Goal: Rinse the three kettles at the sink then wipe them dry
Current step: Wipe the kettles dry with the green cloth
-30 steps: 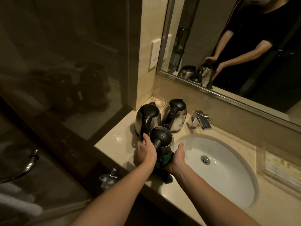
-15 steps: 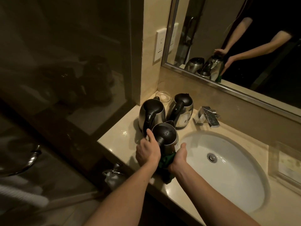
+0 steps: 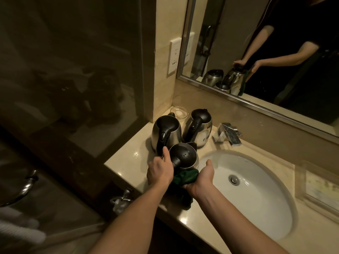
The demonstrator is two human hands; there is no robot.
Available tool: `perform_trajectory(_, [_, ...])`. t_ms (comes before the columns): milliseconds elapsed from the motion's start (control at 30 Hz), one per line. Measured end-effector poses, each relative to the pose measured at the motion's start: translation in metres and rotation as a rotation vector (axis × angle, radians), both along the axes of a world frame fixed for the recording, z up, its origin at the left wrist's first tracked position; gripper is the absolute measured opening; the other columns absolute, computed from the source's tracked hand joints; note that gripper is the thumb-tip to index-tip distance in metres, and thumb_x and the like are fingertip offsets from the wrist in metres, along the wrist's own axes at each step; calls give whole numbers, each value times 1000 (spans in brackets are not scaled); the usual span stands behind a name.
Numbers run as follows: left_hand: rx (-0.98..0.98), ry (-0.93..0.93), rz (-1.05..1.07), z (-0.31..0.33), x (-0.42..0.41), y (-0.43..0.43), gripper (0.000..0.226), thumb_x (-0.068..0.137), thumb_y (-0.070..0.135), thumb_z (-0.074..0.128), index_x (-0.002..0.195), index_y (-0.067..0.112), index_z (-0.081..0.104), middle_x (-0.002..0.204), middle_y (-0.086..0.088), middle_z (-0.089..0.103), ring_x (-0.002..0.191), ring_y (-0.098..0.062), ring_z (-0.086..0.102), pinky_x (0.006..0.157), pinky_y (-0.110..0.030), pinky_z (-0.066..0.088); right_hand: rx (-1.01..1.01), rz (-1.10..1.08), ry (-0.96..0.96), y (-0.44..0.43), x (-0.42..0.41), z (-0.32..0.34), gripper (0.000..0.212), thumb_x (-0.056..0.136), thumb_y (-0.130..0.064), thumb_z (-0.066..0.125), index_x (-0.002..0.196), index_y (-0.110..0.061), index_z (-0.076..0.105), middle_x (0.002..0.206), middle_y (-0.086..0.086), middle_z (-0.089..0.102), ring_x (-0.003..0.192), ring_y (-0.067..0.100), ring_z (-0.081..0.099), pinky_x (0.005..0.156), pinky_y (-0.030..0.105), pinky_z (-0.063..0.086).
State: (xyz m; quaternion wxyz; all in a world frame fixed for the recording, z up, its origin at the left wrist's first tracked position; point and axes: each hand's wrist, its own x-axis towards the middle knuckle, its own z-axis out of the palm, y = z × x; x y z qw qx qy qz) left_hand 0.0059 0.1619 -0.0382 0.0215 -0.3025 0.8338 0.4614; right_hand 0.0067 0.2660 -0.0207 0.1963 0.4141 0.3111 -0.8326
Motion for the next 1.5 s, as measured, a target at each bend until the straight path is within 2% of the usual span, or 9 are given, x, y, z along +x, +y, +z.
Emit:
perform_trajectory(200, [-12,-17,-31,-3,-4,-3,72,102,62,21,109,7,67,108,-13,65,82,-18,54,69,-30,40,27,50,-31,-3,5,-10,89,90,-75,33,139,-3,51,138,25,53,129,44,48,111,57,37])
perform_trajectory(367, [-3,-9,-49,-8,-6,-6,70,101,63,23,103,9,67,98,-9,65,80,-17,57,66,-29,43,31,43,-90,5,13,-26,93,90,-77,30,145,-3,44,140,26,51,130,46,47,109,61,37])
perform_trajectory(567, [7,16,-108,-8,-10,-9,73,99,67,25,102,9,69,98,-10,67,91,-25,66,81,-40,56,15,12,-33,4,15,-6,89,90,-75,31,142,-5,49,139,25,53,130,45,48,111,60,35])
perform_trajectory(733, [-12,27,-123,-9,-11,-13,74,98,68,24,91,10,69,92,-10,67,85,-25,66,79,-42,57,91,80,60,3,2,15,86,91,-73,30,134,-3,54,136,24,55,131,42,46,114,55,31])
perform_trajectory(867, [-16,19,-136,-9,-11,-15,71,99,68,24,81,13,67,86,-7,67,79,-21,66,75,-41,58,245,139,28,-3,-7,11,85,91,-75,29,132,-7,58,126,21,58,128,40,47,106,51,34])
perform_trajectory(1000, [-34,19,-157,-7,-13,-16,70,99,66,25,79,14,66,82,-5,65,75,-16,63,63,-33,51,268,149,-63,0,-2,2,85,95,-72,28,142,-4,48,137,22,53,132,40,44,106,52,35])
perform_trajectory(1100, [-44,20,-165,-9,-13,-16,69,100,66,25,78,14,66,82,-4,66,75,-15,64,65,-32,52,193,140,-113,4,7,-2,92,92,-76,27,150,-5,37,145,23,47,137,42,40,111,57,31])
perform_trajectory(1333, [-43,24,-182,-5,-15,-17,67,100,66,25,79,15,63,84,-4,64,78,-17,63,70,-35,51,141,120,-47,10,7,12,95,92,-77,24,149,-2,38,146,25,46,139,44,37,115,60,25])
perform_trajectory(1500, [-38,8,-193,-3,-15,-18,66,100,65,26,76,15,62,81,-5,64,73,-18,64,63,-32,49,221,150,-2,10,-7,30,87,95,-71,27,153,-5,32,149,24,45,140,44,37,116,58,25])
